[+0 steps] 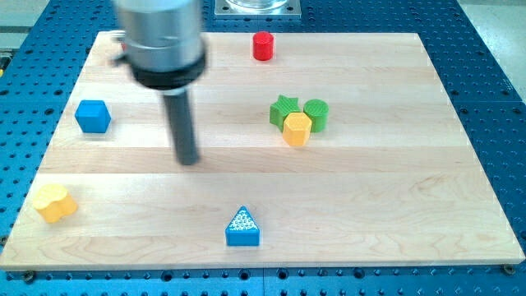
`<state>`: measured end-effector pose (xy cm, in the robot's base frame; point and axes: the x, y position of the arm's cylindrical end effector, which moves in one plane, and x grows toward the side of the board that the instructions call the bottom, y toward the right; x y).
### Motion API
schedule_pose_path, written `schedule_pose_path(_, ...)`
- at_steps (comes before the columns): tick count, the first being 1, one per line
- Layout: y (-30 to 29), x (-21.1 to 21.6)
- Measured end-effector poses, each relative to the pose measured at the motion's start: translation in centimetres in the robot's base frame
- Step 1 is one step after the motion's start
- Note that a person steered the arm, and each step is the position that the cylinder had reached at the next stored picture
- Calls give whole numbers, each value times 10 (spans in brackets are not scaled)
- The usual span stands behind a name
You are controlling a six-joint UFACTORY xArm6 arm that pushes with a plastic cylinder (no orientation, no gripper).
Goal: Push the yellow heart diagonal to the yellow hexagon
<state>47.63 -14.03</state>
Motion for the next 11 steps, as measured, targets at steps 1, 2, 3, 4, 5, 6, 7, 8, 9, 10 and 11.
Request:
schedule_pose_path(1,-82,0)
schedule_pose_path(2,-134,20)
schedule_pose_path(3,-152,54)
schedule_pose_path(4,-156,54)
schedule_pose_path(5,-156,54)
schedule_pose_path(6,-151,76)
schedule_pose_path(7,-130,82)
schedule_pose_path(8,-77,80)
schedule_pose_path(9,-46,87)
schedule_pose_path(10,-62,106)
schedule_pose_path(11,-23,80)
